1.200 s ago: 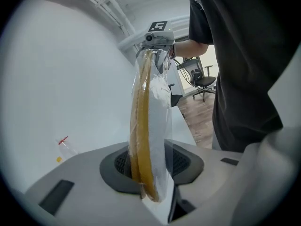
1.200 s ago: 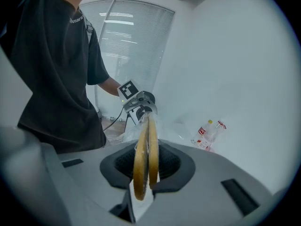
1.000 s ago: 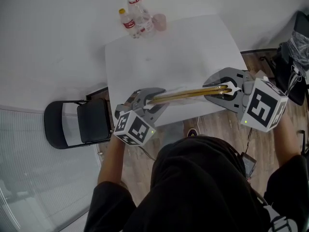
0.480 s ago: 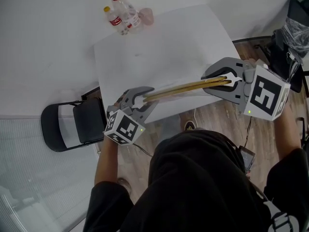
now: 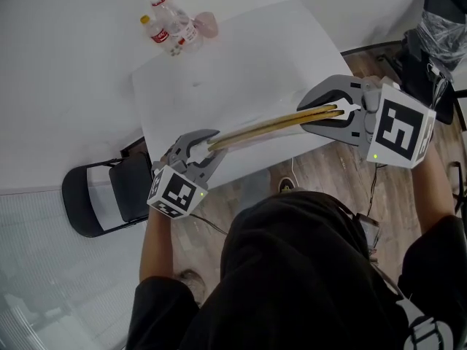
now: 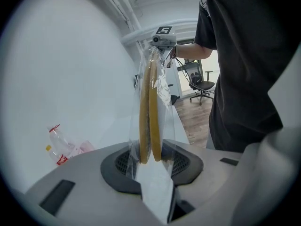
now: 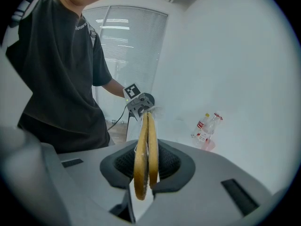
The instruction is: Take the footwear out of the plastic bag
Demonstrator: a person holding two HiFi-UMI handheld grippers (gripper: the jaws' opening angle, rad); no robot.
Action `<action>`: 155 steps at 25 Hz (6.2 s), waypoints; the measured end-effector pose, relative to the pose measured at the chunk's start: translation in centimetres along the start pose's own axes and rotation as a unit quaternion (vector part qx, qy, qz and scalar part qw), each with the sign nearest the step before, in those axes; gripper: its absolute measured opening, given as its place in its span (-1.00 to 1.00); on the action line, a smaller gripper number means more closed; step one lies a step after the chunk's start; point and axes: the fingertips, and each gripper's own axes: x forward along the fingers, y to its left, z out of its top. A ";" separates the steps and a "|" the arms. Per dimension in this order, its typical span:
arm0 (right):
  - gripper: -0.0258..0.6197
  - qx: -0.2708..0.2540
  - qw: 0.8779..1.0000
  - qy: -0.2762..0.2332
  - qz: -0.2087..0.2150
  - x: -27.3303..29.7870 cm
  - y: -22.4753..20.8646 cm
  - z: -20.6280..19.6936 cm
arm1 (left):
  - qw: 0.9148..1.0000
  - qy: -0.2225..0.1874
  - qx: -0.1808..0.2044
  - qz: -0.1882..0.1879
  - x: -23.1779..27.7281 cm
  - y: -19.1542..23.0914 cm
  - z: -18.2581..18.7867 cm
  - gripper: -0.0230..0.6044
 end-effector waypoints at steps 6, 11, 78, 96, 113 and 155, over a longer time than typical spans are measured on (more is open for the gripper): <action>-0.69 -0.005 1.000 -0.010 0.002 0.1 -0.2 0.3 | 1.000 0.006 -0.012 0.011 -0.8 0.3 -0.5 -0.50; -0.69 0.002 1.000 -0.013 -0.001 -0.9 -0.1 -0.1 | 0.999 0.025 -0.011 0.022 -1.0 0.1 -2.1 -0.55; -0.69 0.002 1.000 -0.008 -0.019 -3.5 -1.2 0.5 | 0.993 0.048 -0.061 0.085 -3.9 2.6 -7.6 -0.85; -0.69 0.030 0.998 -0.025 -0.039 -5.5 -2.3 1.7 | 0.983 0.037 -0.138 0.113 -6.6 4.6 -10.9 -0.85; -0.69 0.168 0.927 -0.198 -0.270 -11.7 -9.0 -1.6 | 0.920 -0.026 -0.301 0.249 -8.6 9.4 -9.7 -0.85; -0.69 0.275 0.853 -0.201 -0.395 -10.6 -6.8 -10.8 | 0.885 -0.001 -0.369 0.282 -1.4 6.3 -6.4 -0.85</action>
